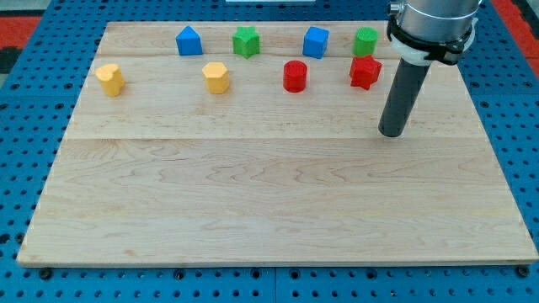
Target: Move the yellow hexagon towards top left
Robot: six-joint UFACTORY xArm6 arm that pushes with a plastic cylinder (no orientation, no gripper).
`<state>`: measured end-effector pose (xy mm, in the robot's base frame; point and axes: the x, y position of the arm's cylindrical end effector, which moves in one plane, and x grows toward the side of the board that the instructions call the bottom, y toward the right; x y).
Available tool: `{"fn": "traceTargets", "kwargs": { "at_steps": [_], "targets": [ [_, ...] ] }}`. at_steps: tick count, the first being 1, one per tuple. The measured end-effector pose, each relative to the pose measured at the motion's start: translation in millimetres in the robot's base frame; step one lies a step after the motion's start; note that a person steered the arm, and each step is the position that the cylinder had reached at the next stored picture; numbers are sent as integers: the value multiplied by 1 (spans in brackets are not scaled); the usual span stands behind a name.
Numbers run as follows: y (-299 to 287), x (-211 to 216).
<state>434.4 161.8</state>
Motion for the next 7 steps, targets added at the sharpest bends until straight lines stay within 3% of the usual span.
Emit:
{"fn": "traceTargets", "kwargs": {
  "at_steps": [7],
  "targets": [
    [35, 1]
  ]
}}
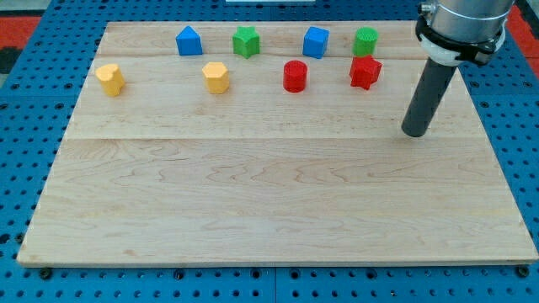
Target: Move the yellow hexagon towards top left
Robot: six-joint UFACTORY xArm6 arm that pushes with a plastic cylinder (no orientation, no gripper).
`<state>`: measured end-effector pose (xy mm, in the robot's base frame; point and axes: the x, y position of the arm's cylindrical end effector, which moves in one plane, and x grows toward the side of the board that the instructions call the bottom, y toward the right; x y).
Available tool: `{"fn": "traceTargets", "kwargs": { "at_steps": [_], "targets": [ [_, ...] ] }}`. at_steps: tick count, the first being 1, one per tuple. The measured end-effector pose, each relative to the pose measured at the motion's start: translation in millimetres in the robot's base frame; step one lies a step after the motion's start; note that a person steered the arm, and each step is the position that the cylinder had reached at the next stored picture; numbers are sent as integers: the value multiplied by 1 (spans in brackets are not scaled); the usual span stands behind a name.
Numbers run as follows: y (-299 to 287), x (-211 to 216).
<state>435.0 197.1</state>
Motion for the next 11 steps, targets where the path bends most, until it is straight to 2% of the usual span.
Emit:
{"fn": "traceTargets", "kwargs": {
  "at_steps": [1, 3, 4, 6, 7, 8, 9, 10, 11],
  "targets": [
    [9, 0],
    [69, 3],
    [69, 2],
    [72, -113],
    [38, -101],
    [50, -31],
    [-12, 4],
    [-104, 17],
    [-223, 18]
  ]
}}
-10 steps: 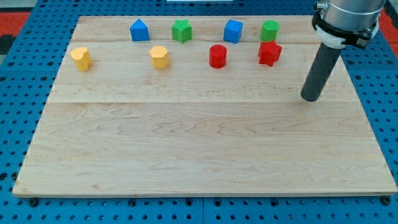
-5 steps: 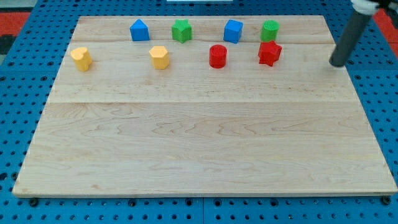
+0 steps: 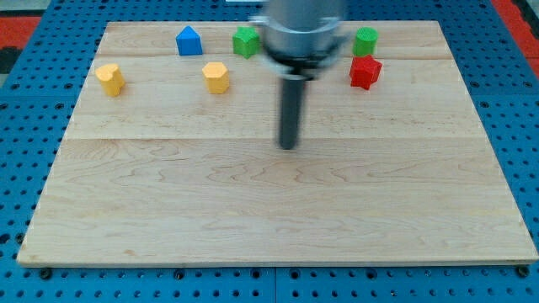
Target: Move the yellow hexagon towards top left
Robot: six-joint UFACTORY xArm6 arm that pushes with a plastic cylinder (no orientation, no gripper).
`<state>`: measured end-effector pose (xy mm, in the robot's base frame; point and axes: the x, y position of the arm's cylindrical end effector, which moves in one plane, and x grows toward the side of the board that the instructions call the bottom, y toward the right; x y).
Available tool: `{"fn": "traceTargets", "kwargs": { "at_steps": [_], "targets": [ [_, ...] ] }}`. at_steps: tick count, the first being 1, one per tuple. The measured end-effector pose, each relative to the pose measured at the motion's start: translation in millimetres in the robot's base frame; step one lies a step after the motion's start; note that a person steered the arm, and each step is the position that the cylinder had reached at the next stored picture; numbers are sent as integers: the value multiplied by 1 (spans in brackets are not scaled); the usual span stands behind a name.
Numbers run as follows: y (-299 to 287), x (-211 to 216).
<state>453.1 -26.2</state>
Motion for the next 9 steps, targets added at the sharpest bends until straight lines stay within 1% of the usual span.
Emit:
{"fn": "traceTargets", "kwargs": {
  "at_steps": [1, 2, 3, 4, 5, 6, 7, 8, 9],
  "targets": [
    [-50, -35],
    [-32, -80],
    [-23, -107],
    [-52, -108],
    [-136, -108],
    [-50, -107],
    [-35, -135],
    [-120, -137],
    [-139, -146]
  ]
}}
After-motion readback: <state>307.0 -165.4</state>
